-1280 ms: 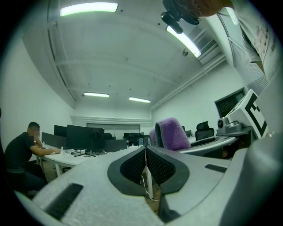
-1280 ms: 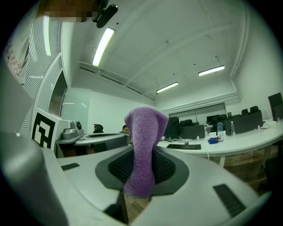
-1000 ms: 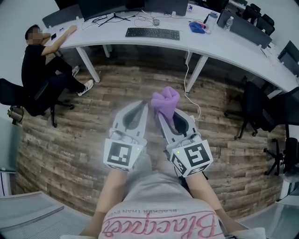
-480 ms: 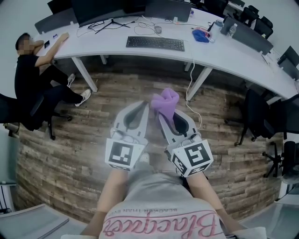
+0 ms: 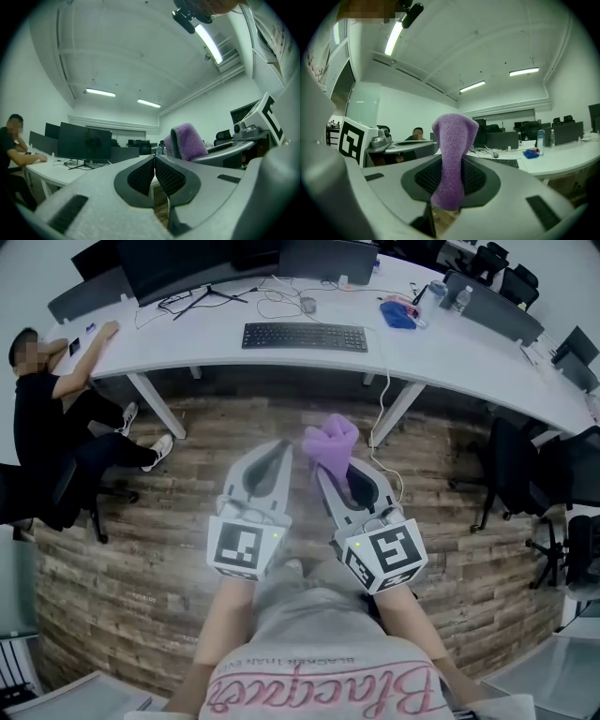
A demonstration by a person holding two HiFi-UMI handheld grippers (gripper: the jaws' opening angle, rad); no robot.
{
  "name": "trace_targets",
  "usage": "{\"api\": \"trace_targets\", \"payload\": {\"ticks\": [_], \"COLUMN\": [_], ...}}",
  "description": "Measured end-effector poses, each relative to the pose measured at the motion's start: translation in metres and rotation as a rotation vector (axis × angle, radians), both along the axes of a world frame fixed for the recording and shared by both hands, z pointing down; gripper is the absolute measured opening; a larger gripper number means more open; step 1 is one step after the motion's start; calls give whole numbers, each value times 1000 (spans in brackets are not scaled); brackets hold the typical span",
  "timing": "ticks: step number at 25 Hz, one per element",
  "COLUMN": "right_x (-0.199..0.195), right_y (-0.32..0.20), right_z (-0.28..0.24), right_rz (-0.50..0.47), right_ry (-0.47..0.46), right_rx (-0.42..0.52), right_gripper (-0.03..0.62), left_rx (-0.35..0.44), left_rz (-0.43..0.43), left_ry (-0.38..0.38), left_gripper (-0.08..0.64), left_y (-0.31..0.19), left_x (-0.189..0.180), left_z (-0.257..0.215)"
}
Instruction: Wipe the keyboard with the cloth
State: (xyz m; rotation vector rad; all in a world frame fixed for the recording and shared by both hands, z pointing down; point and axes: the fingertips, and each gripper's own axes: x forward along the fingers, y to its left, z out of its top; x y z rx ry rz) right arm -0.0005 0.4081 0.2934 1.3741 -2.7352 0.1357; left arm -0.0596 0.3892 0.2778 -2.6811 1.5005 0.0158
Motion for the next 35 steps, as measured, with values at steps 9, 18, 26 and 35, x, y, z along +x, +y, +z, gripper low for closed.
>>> {"api": "trace_targets", "payload": {"ticks": [9,18,26,35], "right_x": [0,-8,-5,18], "right_y": [-50,-110,-186,-295], "right_z": [10,17,21,19], "right_rz": [21,-4,-43,-65], "right_ry": [5,17,31,23], "right_rx": [-19,-25,-34,-40], "right_gripper": [91,91,91,91], "left_rx": [-24,-27,-48,-36], "left_rz": [2,-21,-50,-53], "left_ry": [2,-10,-14,-21], "left_gripper": [6,6,6,6], "left_y": [-48,-103,-175,-280], "left_x": [-3,-7,0,30], "left_z": [10,11,15,13]}}
